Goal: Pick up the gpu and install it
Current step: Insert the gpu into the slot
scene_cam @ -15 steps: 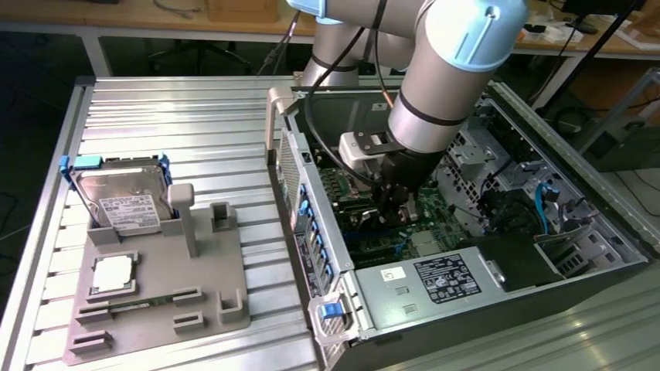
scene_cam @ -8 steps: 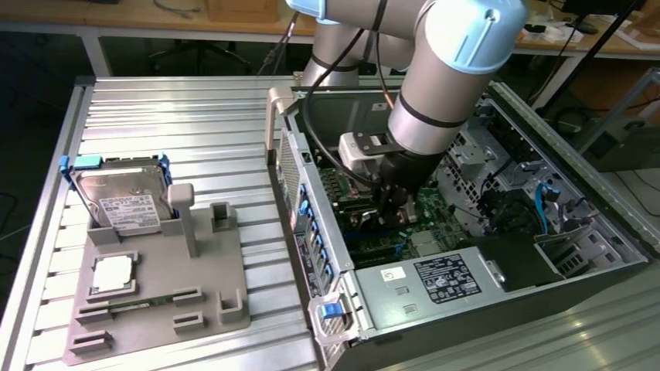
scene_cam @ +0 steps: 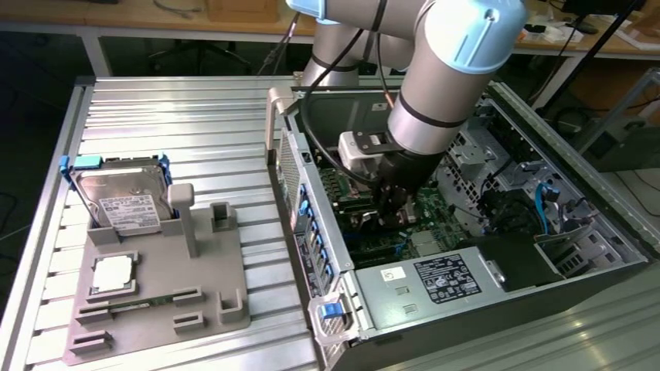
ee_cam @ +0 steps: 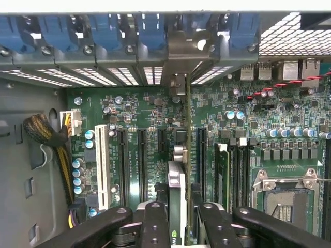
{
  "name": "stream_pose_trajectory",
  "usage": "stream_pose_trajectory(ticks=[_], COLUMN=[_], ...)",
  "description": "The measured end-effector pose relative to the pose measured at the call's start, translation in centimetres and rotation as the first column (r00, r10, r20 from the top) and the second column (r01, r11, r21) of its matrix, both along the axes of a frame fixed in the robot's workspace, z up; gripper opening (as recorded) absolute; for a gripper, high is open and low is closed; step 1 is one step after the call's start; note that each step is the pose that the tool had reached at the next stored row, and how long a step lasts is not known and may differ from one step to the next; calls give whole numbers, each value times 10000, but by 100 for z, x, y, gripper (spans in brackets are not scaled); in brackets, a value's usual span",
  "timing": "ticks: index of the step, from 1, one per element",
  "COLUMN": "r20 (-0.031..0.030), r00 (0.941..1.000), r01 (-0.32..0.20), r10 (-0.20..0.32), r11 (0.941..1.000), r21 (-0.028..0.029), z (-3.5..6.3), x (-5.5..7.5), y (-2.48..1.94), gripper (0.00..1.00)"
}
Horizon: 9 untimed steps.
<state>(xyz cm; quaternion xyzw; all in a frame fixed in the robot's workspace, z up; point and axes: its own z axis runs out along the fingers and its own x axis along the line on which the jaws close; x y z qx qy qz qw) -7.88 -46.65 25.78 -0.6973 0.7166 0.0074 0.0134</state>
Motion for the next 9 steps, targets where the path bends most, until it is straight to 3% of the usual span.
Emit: stream_pose_trajectory(ticks=[9], r20=[1], r00=[9998], r01=[180], r10=[-180], r11=[9998], r21=[10], z=[16], x=[-5], y=[18], gripper=[27])
